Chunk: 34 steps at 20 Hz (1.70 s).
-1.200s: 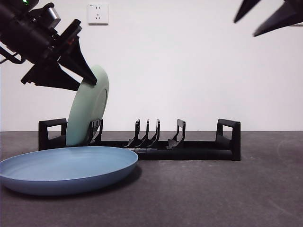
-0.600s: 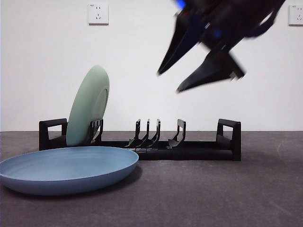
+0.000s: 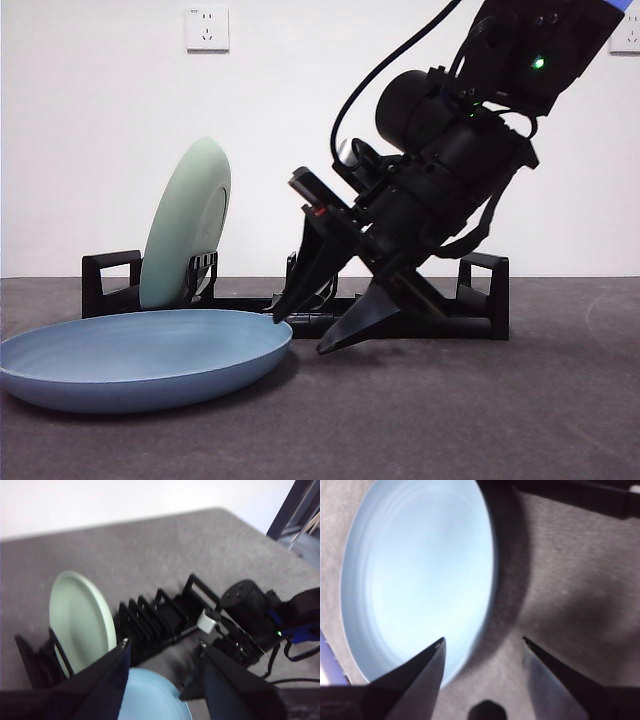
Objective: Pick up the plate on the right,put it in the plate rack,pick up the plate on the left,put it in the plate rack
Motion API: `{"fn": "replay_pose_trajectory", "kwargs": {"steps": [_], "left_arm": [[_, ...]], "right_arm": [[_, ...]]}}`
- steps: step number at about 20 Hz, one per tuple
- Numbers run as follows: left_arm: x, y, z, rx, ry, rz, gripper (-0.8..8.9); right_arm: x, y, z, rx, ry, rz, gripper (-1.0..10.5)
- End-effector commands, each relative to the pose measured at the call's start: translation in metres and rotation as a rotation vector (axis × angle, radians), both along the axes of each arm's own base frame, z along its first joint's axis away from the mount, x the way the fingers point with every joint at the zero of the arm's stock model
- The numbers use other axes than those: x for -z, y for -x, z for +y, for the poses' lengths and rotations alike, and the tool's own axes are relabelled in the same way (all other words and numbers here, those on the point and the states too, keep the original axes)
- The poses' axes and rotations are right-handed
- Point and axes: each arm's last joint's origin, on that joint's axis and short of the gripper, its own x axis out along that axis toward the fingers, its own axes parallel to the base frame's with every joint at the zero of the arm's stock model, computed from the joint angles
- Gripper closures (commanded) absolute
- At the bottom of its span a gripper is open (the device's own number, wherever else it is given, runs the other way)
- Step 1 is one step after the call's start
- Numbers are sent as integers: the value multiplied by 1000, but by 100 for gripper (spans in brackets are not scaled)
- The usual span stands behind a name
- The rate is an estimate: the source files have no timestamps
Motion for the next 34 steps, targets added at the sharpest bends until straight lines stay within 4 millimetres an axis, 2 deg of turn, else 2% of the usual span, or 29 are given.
{"fn": "replay_pose_trajectory", "kwargs": {"steps": [1,3,10,12,13,17,22,26,30,34], "left_arm": [[0,0,-1,-4,11,14,593],[0,0,-1,-4,13,12,593],[0,0,-1,-5,13,17,593],[1,0,0,-6,12,17,593],[1,0,0,-6,10,15,593],[1,0,0,5,-13,-2,594],[1,1,0,13,-28,-5,594],[1,1,-1,30,-38,-11,593],[1,8,-12,285,-86,-98,593],[3,23,-40,513,-148,-166,593]], "right_arm": [[4,0,5,12,-9,15,755],[7,0,7,17,-12,23,789],[22,-2,11,54,-12,78,799],[23,-1,14,51,-2,78,933],[24,2,17,54,14,65,959],[18,10,24,30,18,56,959],[-18,28,19,-10,43,43,959],[-67,40,0,45,78,-119,959],[-114,45,-31,138,23,-235,959],[-141,39,-66,228,42,-255,959]]}}
